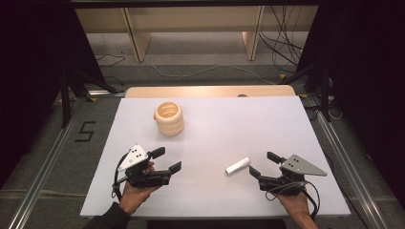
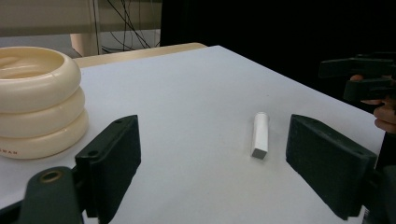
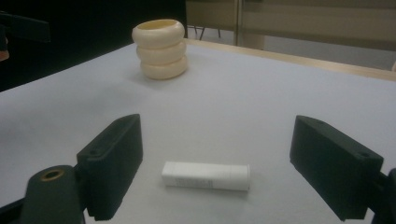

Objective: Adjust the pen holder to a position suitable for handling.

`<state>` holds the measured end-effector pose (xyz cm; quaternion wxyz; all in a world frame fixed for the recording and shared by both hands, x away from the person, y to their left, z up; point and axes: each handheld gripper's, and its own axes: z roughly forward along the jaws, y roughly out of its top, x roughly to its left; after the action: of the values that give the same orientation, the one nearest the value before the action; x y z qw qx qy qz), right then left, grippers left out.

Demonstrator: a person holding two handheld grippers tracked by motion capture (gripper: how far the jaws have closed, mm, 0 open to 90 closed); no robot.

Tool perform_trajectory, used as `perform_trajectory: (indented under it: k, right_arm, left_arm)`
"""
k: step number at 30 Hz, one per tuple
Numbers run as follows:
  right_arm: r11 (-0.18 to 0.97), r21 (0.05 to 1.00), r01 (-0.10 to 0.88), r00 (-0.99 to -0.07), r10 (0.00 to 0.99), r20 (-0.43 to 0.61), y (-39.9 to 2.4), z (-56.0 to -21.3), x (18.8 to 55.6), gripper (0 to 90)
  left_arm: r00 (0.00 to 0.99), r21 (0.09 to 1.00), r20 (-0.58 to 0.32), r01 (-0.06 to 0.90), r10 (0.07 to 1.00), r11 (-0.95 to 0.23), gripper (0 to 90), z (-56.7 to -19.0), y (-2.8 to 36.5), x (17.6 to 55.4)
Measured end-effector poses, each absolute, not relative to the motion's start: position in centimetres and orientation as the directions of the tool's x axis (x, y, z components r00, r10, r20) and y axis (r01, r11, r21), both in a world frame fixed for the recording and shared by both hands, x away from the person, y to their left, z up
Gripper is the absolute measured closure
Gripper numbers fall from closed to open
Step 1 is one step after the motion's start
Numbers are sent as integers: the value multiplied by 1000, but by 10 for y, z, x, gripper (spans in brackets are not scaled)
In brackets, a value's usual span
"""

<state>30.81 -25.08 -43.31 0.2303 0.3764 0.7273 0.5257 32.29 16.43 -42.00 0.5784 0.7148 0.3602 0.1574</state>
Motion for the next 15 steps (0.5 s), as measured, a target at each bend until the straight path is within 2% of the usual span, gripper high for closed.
perform_trajectory:
  k: [7, 15]
  right_arm:
    - [164, 938, 306, -610, 790, 61, -251, -433, 308, 181]
    - [160, 939, 305, -606, 793, 62, -252, -432, 307, 183]
  left_arm:
    - [691, 940, -183, 331, 699, -81, 176, -420, 164, 324]
    - [668, 937, -222, 348, 711, -35, 175, -415, 167, 331]
